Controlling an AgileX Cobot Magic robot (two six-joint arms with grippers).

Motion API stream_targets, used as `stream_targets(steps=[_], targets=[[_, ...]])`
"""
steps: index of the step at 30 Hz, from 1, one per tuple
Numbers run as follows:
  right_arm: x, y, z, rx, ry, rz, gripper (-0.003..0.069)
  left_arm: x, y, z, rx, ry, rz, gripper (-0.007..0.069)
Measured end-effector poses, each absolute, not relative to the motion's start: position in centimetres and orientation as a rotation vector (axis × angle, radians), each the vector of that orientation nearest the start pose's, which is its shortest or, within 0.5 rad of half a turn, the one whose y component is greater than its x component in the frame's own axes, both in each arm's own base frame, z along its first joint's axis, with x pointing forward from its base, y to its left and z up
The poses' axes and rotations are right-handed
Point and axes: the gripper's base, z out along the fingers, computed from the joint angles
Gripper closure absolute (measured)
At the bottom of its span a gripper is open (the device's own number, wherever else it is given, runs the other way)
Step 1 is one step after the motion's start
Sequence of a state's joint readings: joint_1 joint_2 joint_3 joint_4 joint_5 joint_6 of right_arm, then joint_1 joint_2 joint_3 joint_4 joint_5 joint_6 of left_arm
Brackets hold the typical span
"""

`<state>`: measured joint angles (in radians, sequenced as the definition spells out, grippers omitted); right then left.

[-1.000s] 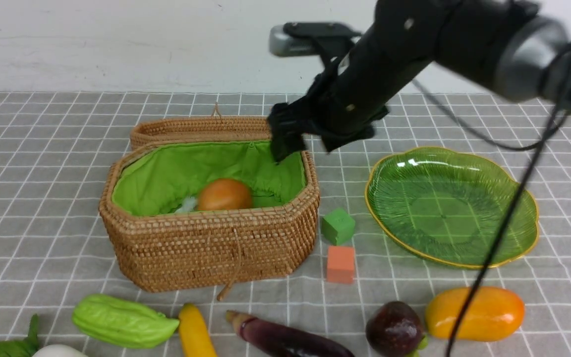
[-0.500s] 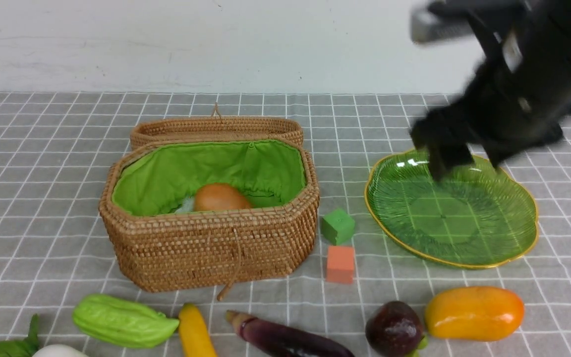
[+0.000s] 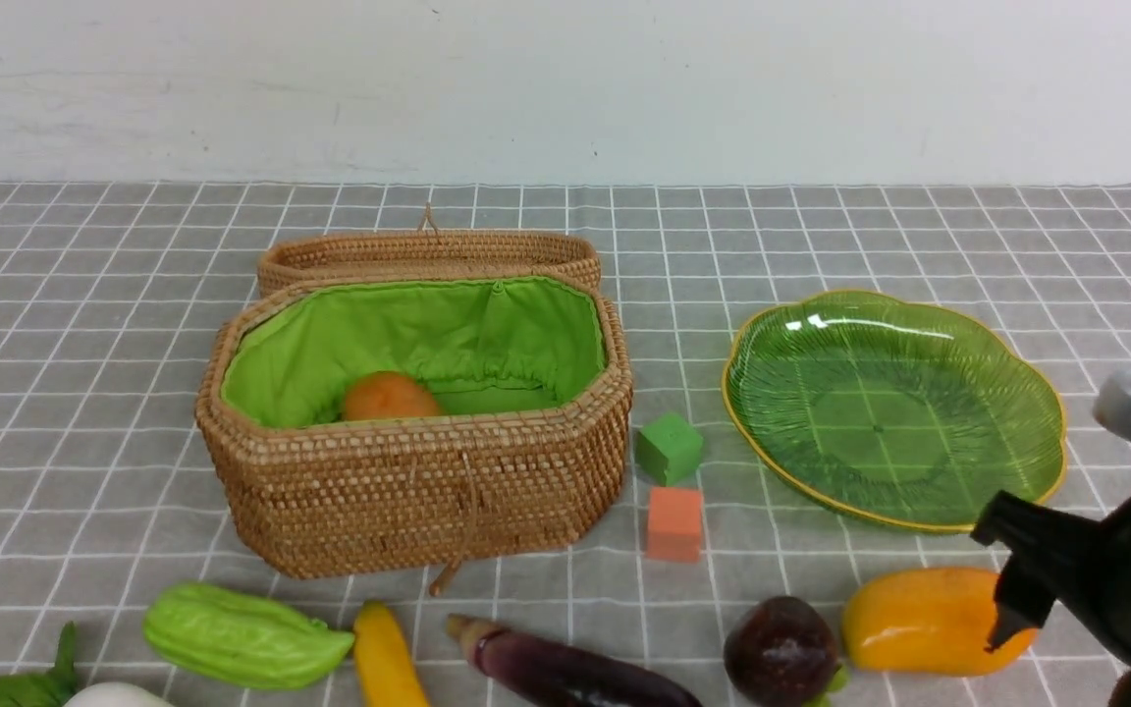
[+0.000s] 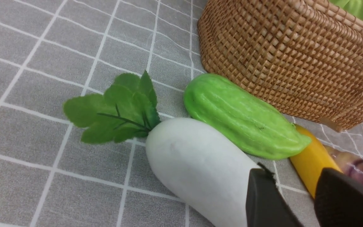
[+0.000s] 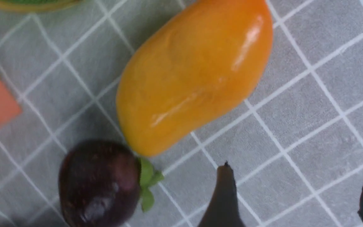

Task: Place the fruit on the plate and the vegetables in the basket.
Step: Use the right arm to grab a mango and put it into the right plate

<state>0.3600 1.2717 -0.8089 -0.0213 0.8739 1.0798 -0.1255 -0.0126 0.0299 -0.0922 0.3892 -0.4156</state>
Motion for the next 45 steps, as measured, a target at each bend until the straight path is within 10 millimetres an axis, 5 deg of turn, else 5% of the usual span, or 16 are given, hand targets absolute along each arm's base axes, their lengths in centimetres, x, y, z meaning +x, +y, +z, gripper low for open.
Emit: stream_targets(steps=[7,12,29,37,45], targets=[[23.1,8.2,25.4,1.031,2.44,0.554,0.0053,5.1,-1.0,16.9,-0.333,1.885,-0.459,0.0386],[23.2,8.3,24.7,1.048,2.478,0.518,-0.0013,5.1,-1.0,16.9,-0.333,1.885,-0.459,0.0386],[25.7,10.2,18.4,1.402,2.576,0.531,-0.0013,5.1,-1.0,16.9,-0.333,1.885,-0.459,0.0386],[25.7,9.7,18.4,1.388,2.573,0.498,0.0001,5.1,-1.0,16.9,-0.333,1.885,-0.459,0.0386],[25.7,7.2,19.6,1.399,2.524,0.434,0.0013,5.1,-1.0,16.9,-0.333,1.885,-0.459,0.0386]])
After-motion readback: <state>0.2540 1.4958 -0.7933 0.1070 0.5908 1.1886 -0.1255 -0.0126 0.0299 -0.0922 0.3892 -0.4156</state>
